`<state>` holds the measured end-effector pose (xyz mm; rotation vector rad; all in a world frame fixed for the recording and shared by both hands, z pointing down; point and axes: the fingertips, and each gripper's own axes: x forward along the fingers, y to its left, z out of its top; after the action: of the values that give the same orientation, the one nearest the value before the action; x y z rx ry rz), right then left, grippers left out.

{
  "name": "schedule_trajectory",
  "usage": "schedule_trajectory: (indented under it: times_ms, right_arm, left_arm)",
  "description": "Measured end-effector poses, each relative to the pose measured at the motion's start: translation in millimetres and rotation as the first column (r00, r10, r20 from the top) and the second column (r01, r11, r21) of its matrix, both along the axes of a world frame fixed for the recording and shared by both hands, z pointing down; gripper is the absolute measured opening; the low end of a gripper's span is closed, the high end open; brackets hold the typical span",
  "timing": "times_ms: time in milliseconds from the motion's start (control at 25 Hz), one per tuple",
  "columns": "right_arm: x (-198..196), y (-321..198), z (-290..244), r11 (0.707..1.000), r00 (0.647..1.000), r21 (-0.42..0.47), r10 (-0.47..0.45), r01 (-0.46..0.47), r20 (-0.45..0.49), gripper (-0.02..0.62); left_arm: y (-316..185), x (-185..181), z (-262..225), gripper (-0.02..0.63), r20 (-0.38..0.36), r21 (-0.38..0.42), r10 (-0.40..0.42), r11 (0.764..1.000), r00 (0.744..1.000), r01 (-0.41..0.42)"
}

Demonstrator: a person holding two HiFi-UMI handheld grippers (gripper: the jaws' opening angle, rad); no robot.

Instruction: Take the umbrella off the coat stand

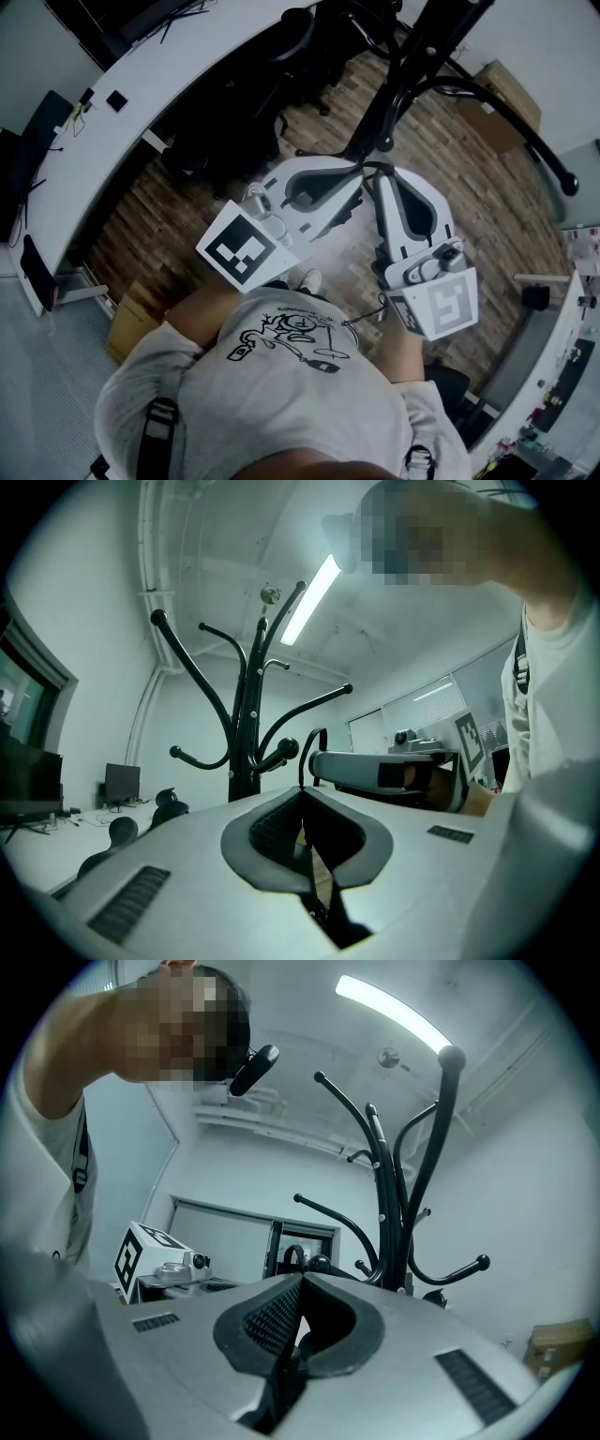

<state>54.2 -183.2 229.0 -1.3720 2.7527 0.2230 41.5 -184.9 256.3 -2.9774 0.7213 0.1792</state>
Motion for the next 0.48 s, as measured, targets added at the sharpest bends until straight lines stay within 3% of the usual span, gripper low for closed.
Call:
schedule_trajectory:
  times_ms: [480]
  right_arm:
    - [7.8,6.1,18.7,0.998,1.0,-0.052,0.023,-0.023,0.004,0.006]
  left_arm:
    - [8.2,8.1,24.5,0.023,0.038,-0.046,0.008,0.999,0.999,-0.006]
